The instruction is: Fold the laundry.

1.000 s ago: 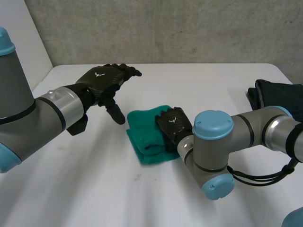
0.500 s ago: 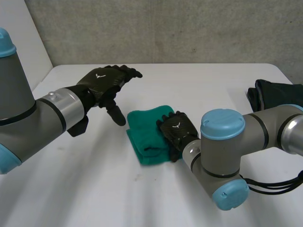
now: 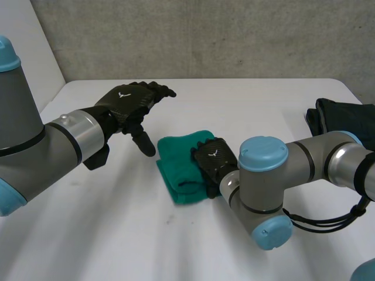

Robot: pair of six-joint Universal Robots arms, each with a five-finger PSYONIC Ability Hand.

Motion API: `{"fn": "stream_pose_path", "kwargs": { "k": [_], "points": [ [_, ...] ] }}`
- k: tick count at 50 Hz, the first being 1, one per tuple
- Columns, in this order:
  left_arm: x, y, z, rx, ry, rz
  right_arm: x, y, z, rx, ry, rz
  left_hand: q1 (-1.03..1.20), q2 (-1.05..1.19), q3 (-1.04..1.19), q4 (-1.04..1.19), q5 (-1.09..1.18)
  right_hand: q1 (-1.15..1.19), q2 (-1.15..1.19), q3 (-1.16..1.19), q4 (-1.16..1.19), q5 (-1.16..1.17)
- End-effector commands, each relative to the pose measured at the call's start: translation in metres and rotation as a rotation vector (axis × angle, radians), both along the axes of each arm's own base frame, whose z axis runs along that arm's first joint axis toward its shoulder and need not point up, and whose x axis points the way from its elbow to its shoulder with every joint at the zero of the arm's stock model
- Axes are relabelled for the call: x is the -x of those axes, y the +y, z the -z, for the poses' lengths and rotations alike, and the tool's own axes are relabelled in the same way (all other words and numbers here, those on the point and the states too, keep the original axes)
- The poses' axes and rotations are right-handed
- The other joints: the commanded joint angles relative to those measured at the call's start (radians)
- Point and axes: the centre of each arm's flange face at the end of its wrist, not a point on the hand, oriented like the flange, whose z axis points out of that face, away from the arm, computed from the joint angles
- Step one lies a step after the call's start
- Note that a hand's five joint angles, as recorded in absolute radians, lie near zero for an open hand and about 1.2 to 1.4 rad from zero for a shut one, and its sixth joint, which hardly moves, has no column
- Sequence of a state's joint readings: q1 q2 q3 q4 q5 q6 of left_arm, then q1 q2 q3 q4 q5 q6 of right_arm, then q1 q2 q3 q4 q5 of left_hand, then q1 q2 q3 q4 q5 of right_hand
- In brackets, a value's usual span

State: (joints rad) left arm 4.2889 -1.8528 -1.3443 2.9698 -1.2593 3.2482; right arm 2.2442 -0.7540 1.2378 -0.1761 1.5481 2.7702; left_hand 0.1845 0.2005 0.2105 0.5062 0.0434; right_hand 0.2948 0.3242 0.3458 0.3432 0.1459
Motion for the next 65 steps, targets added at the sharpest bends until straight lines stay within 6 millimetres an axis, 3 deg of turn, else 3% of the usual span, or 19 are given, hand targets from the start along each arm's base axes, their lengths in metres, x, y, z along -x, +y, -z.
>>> {"fn": "stream_pose_path", "kwargs": {
  "k": [1, 11, 18, 22, 25, 34, 42, 46, 49, 53, 56, 61, 65],
  "points": [
    [0.000, -0.001, 0.000, 0.004, 0.003, 0.000, -0.006, -0.007, 0.000, 0.016, -0.011, -0.001, 0.026, 0.010, 0.000, -0.296, -0.007, 0.283, 0.253, 0.232, 0.234, 0.257],
    [0.000, -0.001, 0.001, 0.005, 0.003, 0.000, -0.012, -0.008, 0.000, 0.014, -0.031, -0.049, 0.026, 0.010, 0.000, -0.296, -0.007, 0.896, 0.867, 0.845, 0.848, 0.870],
    [0.000, 0.000, 0.001, 0.005, 0.003, 0.001, -0.009, -0.005, 0.005, -0.014, -0.020, -0.072, 0.026, 0.010, 0.000, -0.296, -0.007, 1.081, 1.052, 1.030, 1.033, 1.056],
    [0.000, 0.000, 0.001, 0.004, 0.003, 0.001, 0.002, -0.014, 0.002, -0.015, -0.019, -0.048, 0.026, 0.010, 0.000, -0.296, -0.007, 1.101, 1.072, 1.050, 1.053, 1.076],
    [0.000, 0.000, 0.001, 0.004, 0.003, 0.001, 0.012, -0.025, -0.007, 0.011, -0.013, -0.019, 0.026, 0.010, 0.000, -0.296, -0.007, 1.101, 1.072, 1.050, 1.053, 1.076],
    [0.000, 0.000, 0.002, 0.003, 0.002, 0.001, 0.084, -0.087, -0.023, 0.111, 0.098, 0.152, 0.026, 0.010, 0.000, -0.296, -0.007, 1.101, 1.072, 1.050, 1.053, 1.076],
    [0.001, 0.000, 0.002, 0.001, 0.001, 0.001, 0.128, -0.126, -0.023, 0.156, 0.164, 0.238, 0.026, 0.010, 0.000, -0.296, -0.007, 1.101, 1.072, 1.050, 1.053, 1.076],
    [0.000, 0.000, 0.002, 0.000, 0.002, -0.001, 0.141, -0.141, -0.025, 0.194, 0.193, 0.233, 0.026, 0.010, 0.000, -0.296, -0.007, 1.101, 1.072, 1.050, 1.053, 1.076],
    [0.000, -0.001, 0.003, 0.000, 0.001, 0.000, 0.140, -0.148, -0.028, 0.229, 0.205, 0.197, 0.026, 0.010, 0.000, -0.296, -0.007, 1.101, 1.072, 1.050, 1.053, 1.076],
    [0.000, -0.001, 0.003, 0.000, 0.002, -0.001, 0.134, -0.165, -0.053, 0.343, 0.192, 0.156, 0.026, 0.010, 0.000, -0.296, -0.007, 1.101, 1.072, 1.050, 1.053, 1.076],
    [0.000, -0.001, 0.003, -0.003, 0.001, -0.002, 0.135, -0.184, -0.091, 0.462, 0.154, 0.174, 0.026, 0.010, 0.000, -0.296, -0.007, 1.101, 1.072, 1.050, 1.053, 1.076],
    [-0.001, 0.000, 0.008, -0.015, -0.005, -0.004, 0.168, -0.217, -0.160, 0.649, 0.118, 0.272, 0.026, 0.010, 0.000, -0.296, -0.007, 1.101, 1.072, 1.050, 1.053, 1.076],
    [-0.001, 0.000, 0.007, -0.015, -0.005, -0.004, 0.192, -0.229, -0.192, 0.711, 0.094, 0.301, 0.026, 0.010, 0.000, -0.296, -0.007, 1.101, 1.072, 1.050, 1.053, 1.076]
  ]
}}
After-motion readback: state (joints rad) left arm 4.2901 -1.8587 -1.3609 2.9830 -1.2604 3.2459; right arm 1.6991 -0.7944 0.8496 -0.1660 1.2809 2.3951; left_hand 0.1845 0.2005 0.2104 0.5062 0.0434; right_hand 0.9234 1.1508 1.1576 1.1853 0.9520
